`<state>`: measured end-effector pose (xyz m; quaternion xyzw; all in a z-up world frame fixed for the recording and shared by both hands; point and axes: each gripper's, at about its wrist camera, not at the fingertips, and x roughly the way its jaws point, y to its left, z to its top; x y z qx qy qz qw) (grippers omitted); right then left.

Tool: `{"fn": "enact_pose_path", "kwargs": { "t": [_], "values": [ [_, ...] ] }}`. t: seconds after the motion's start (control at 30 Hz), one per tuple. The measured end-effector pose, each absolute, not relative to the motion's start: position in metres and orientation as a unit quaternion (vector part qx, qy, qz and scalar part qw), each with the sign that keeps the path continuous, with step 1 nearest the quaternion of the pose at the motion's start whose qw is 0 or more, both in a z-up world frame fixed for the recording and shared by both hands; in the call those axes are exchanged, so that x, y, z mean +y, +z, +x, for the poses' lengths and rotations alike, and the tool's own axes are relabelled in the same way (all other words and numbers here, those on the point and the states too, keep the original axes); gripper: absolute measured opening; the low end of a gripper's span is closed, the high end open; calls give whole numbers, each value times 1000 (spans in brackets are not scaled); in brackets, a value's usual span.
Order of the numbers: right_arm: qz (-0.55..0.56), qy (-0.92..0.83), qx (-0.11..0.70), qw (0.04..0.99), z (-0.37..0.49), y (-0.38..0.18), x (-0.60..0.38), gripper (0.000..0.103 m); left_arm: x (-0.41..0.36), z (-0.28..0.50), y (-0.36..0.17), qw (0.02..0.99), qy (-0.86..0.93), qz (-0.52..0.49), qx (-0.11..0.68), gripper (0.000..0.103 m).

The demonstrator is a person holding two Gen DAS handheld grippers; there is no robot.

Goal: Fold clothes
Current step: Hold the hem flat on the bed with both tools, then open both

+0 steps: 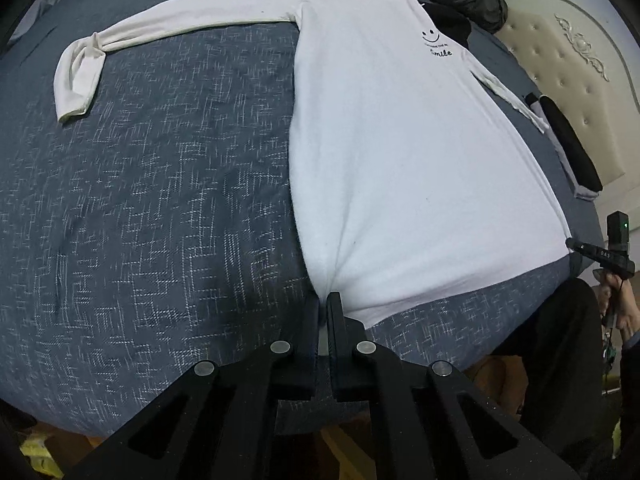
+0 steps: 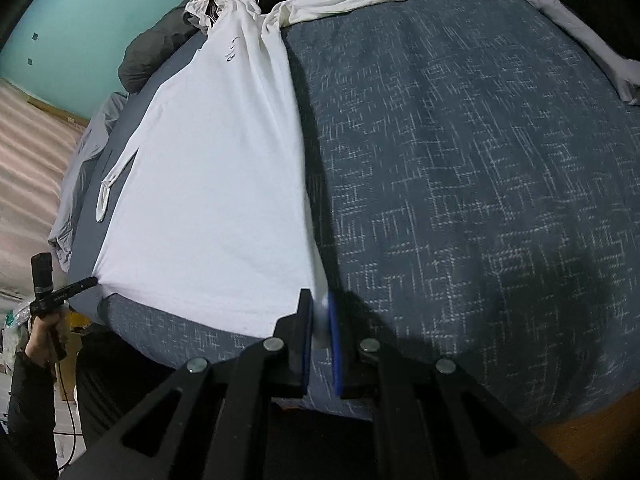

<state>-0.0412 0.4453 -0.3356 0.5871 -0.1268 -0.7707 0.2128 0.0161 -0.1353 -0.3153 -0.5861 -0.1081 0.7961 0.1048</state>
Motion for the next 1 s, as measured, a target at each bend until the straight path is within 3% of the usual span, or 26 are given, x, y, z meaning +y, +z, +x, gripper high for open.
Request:
{"fn": "enact_pose_path", "kwargs": {
  "t": [0.37, 0.67, 0.77, 0.83, 1.0],
  "values": [
    [568, -781, -136, 221, -36, -320, 451, 7, -137, 25, -305, 112, 799, -579, -119, 3],
    [583, -775, -140, 201, -36, -339, 453, 7, -147, 27, -329, 122, 787, -582, -163, 3],
    [581, -774, -140, 207, -36, -339, 455, 7, -145, 26, -330, 131, 785, -579, -176, 13],
    [582, -773, -143, 207, -36, -339, 456, 7, -140, 24, -333, 140, 780, -583, -179, 36],
    [582, -773, -141, 209, -36, -337, 456, 7, -121, 20, -347, 142, 769, -606, -147, 36]
  ]
}}
